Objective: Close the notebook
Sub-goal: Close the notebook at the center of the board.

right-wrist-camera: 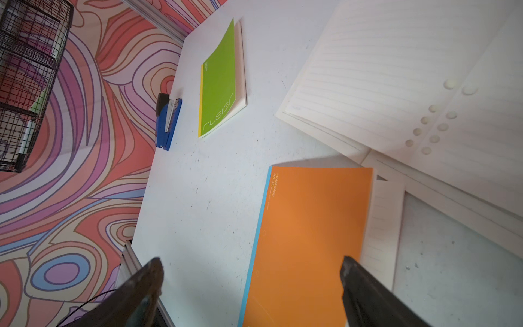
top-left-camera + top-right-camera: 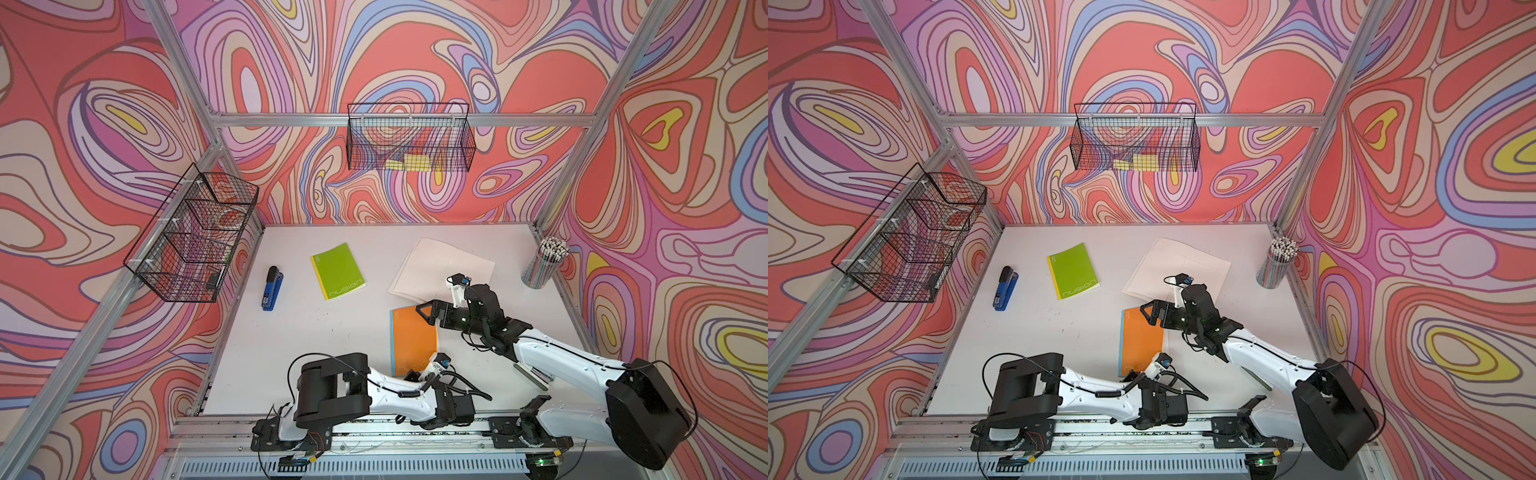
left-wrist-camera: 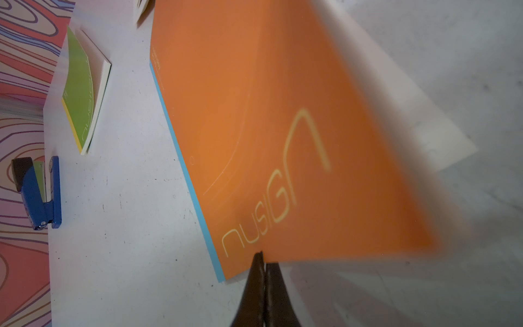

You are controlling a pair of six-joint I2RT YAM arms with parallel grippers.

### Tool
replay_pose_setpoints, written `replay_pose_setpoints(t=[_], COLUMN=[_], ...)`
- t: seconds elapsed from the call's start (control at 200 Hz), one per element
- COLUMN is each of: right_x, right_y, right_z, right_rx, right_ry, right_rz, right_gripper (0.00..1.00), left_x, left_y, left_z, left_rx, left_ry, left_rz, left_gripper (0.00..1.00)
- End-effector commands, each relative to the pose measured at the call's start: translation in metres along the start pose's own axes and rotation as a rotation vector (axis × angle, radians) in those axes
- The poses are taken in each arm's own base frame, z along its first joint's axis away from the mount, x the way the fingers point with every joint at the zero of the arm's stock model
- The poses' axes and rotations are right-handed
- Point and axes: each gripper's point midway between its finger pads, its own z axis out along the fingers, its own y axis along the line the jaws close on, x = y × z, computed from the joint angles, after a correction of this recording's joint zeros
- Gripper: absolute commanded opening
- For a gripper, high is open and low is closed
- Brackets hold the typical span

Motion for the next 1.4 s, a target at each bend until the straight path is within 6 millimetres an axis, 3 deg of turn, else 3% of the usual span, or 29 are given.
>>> replay_pose_setpoints(t=[0.0, 0.295, 0.716, 1.002, 1.252, 1.397], right_x=[0.009, 0.025, 0.052, 0.060, 0.064, 0.065], right_y=[-0.002, -0.012, -0.046, -0.056, -0.062, -0.064], right_z=[0.005, 0.019, 0.041, 0.047, 0.049, 0.048], right_rx=[-0.025, -0.036, 0.030, 0.045, 0.061, 0.066], right_ry=[0.014, 0.067, 0.123, 0.134, 0.145, 0.149], right_rz=[0.020, 0.057, 0.085, 0.086, 0.085, 0.085], right_gripper=[0.98, 0.99, 0.98, 0.98, 0.98, 0.98], left_x=[-0.001, -0.003, -0.011, -0.025, -0.030, -0.023], left_y=[-0.008, -0.013, -0.004, -0.003, -0.001, 0.017], left_z=[0.002, 0.004, -0.001, -0.014, -0.029, -0.039], left_rx=[0.018, 0.025, 0.005, 0.045, 0.058, 0.079], left_ry=[0.021, 0.028, 0.000, -0.065, -0.112, -0.118], left_rz=[0.013, 0.029, -0.007, -0.060, -0.074, -0.121], left_gripper=[0.00, 0.00, 0.00, 0.22, 0.27, 0.28])
